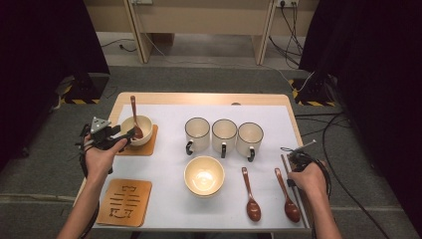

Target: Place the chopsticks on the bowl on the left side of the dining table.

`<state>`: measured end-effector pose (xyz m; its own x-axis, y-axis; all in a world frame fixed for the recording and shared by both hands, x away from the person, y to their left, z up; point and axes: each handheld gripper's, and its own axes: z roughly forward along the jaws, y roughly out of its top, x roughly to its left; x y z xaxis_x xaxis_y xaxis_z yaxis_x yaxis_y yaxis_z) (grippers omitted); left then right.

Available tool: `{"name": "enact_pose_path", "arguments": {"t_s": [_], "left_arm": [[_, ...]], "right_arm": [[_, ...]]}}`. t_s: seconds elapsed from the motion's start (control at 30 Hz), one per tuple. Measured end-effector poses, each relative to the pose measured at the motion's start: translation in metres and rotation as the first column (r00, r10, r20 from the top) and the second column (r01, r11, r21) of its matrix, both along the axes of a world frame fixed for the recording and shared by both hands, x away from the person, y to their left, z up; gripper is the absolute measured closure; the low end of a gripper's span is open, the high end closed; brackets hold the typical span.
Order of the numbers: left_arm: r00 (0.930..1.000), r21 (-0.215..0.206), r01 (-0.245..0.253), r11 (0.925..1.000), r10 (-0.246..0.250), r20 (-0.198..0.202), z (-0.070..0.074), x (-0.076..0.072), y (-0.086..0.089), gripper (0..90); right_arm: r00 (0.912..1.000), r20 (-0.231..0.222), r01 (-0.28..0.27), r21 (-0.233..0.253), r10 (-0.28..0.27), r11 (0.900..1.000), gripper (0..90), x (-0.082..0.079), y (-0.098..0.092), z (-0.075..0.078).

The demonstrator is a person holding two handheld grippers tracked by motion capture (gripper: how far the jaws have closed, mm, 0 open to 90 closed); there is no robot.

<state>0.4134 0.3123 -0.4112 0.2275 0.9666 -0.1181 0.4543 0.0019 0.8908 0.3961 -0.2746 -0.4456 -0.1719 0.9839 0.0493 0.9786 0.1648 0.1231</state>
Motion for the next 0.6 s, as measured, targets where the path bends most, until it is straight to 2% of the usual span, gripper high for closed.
{"name": "enact_pose_path", "arguments": {"t_s": [0.2,0.27,0.47,0.6], "left_arm": [[1.0,0.001,-0.001,1.0,0.001,-0.002,-0.0007,0.0005,0.0002,38.1],[1.0,0.003,-0.001,1.0,0.001,-0.003,-0.0009,0.0004,0.0001,38.1],[1.0,0.001,0.0,1.0,0.0,-0.003,-0.001,0.0003,0.0002,38.1],[1.0,0.001,-0.001,1.0,0.001,-0.002,-0.0009,0.0005,-0.0001,38.2]], "right_arm": [[0.9992,-0.037,0.011,-0.043,-0.012,0.999,81.3,0.0051,0.0044,-0.001],[0.9983,-0.049,0.028,-0.044,-0.03,0.999,83.1,0.0069,0.005,-0.0009],[0.9979,-0.058,0.025,-0.046,-0.028,0.999,84.9,0.0085,0.0044,-0.0007],[0.9985,-0.039,0.037,-0.025,-0.038,0.999,85.0,0.0076,0.0028,0.0014]]}}
